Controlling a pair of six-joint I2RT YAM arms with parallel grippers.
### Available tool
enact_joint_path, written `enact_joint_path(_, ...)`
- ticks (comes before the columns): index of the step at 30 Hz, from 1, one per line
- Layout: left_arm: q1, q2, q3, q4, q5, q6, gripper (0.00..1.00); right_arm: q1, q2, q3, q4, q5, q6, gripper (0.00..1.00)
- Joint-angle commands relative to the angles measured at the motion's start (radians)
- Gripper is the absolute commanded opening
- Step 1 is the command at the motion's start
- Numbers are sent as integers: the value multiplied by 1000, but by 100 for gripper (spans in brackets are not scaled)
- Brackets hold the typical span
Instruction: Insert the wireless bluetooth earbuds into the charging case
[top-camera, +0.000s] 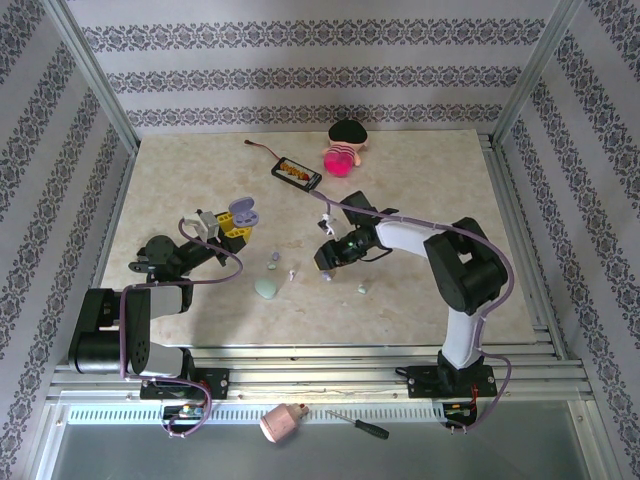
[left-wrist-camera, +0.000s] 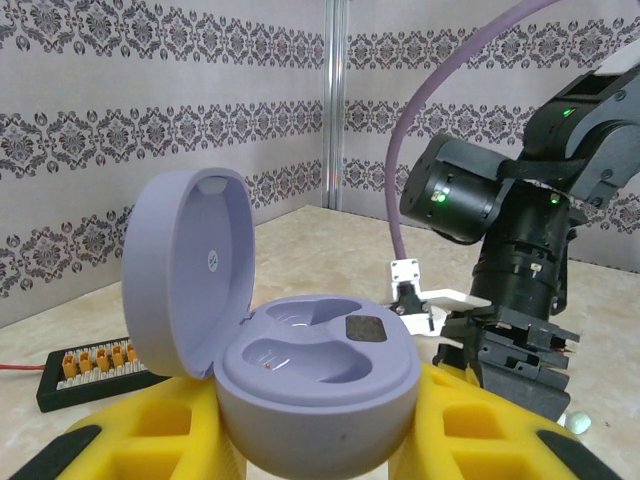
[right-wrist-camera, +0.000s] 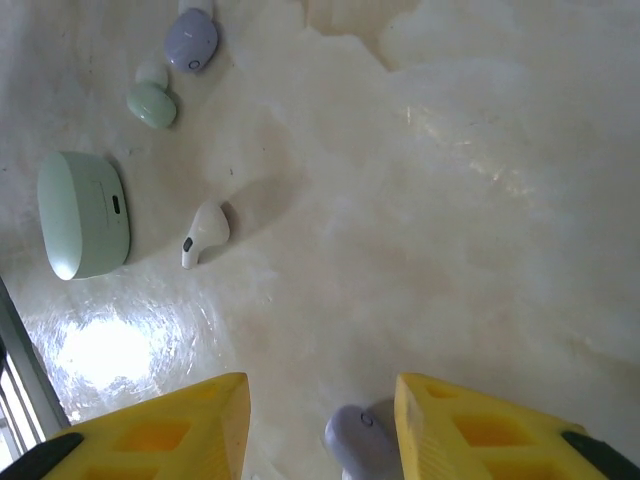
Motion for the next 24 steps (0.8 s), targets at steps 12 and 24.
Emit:
enact_joint_path(12, 6, 7, 8, 60, 22, -1, 16, 11, 24, -46, -70, -82, -70, 36)
enact_joint_path(24, 7, 12, 10, 70, 25, -3, 16, 11, -12, -52, -73, -92, -69, 32)
